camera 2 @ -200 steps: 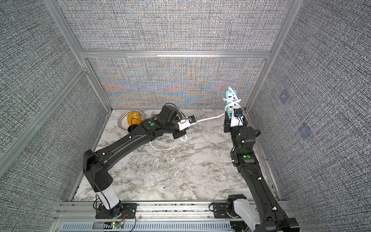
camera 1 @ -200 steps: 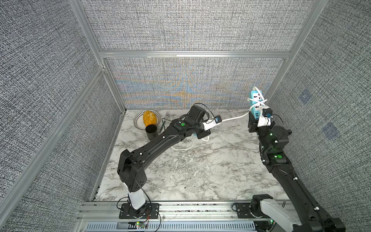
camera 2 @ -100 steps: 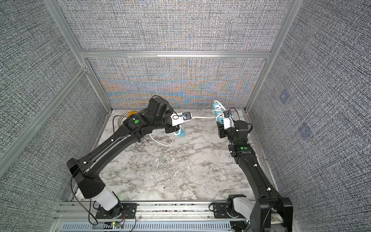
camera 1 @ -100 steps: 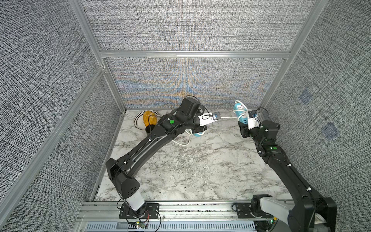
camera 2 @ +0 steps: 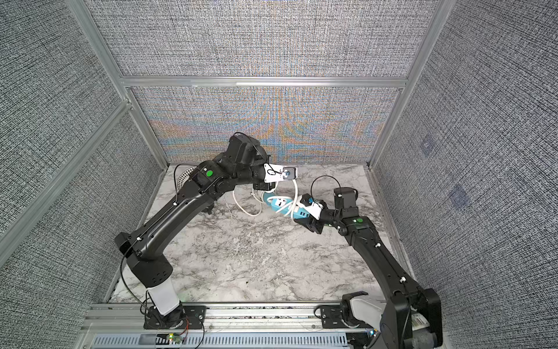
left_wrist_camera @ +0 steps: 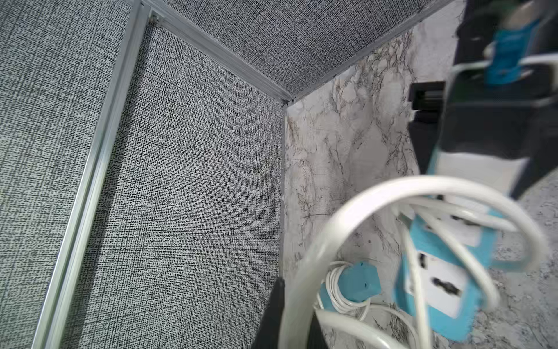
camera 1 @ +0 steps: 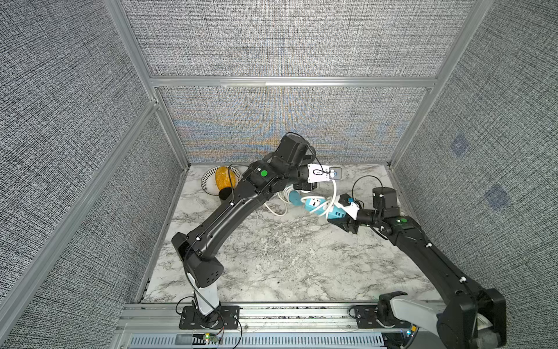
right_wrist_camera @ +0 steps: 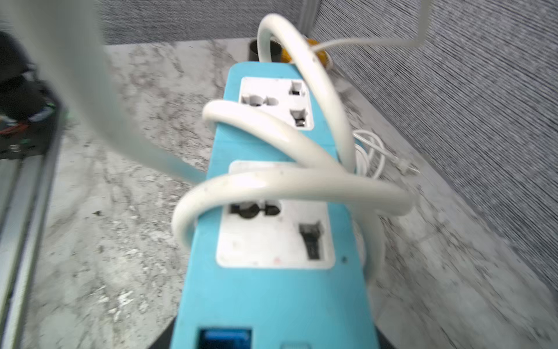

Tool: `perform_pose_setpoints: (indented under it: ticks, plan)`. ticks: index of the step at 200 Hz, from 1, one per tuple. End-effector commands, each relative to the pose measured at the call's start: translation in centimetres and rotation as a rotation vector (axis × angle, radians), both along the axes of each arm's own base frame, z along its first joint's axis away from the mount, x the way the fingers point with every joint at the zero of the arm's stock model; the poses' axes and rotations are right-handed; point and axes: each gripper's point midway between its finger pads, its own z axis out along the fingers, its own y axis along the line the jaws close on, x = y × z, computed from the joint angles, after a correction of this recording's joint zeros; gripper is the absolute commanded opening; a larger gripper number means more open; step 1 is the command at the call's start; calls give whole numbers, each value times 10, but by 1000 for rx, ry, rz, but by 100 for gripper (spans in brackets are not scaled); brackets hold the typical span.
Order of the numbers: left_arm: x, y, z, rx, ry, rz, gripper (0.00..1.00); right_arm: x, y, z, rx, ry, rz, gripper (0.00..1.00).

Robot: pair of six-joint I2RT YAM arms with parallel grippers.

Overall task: Wrap the cord around the power strip
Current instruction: Wrap the power cord around the power strip.

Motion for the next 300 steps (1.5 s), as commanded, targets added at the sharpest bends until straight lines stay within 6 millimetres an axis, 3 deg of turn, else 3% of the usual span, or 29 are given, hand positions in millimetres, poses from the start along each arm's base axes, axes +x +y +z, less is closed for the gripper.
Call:
perform_pose_setpoints:
  ticks: [1, 22, 53, 95, 124, 142, 157, 173, 196, 230, 300]
  plan:
    - [13, -1, -7, -1, 7, -4, 0, -42, 19, 41, 198, -135, 244, 0]
    - [20, 3, -12, -61, 112, -12, 0, -52, 19, 68, 278, -227, 250, 0]
    - [13, 3, -22, -97, 241, -62, 1, -66, 15, 103, 362, -314, 272, 0]
    - [-10, -18, -26, -189, 420, -172, 7, -80, 8, 148, 549, -463, 258, 0]
    - [-6, -34, -32, -276, 526, -174, 11, -80, -7, 178, 728, -580, 158, 0]
    - [-5, -43, -36, -335, 588, -178, 12, -66, -7, 183, 718, -625, 78, 0]
    - [-4, -49, -40, -378, 634, -182, 15, -40, -6, 183, 639, -624, -51, 0]
    - [-5, -54, -47, -407, 679, -191, 16, -29, -16, 188, 623, -666, -175, 0]
    - [-10, -62, -52, -449, 763, -239, 18, -32, -30, 197, 682, -727, -255, 0]
    - [-15, -71, -55, -502, 857, -276, 19, -19, -49, 203, 715, -752, -395, 0]
    - [-32, -86, -84, -530, 934, -300, 19, -8, -67, 216, 724, -814, -529, 0]
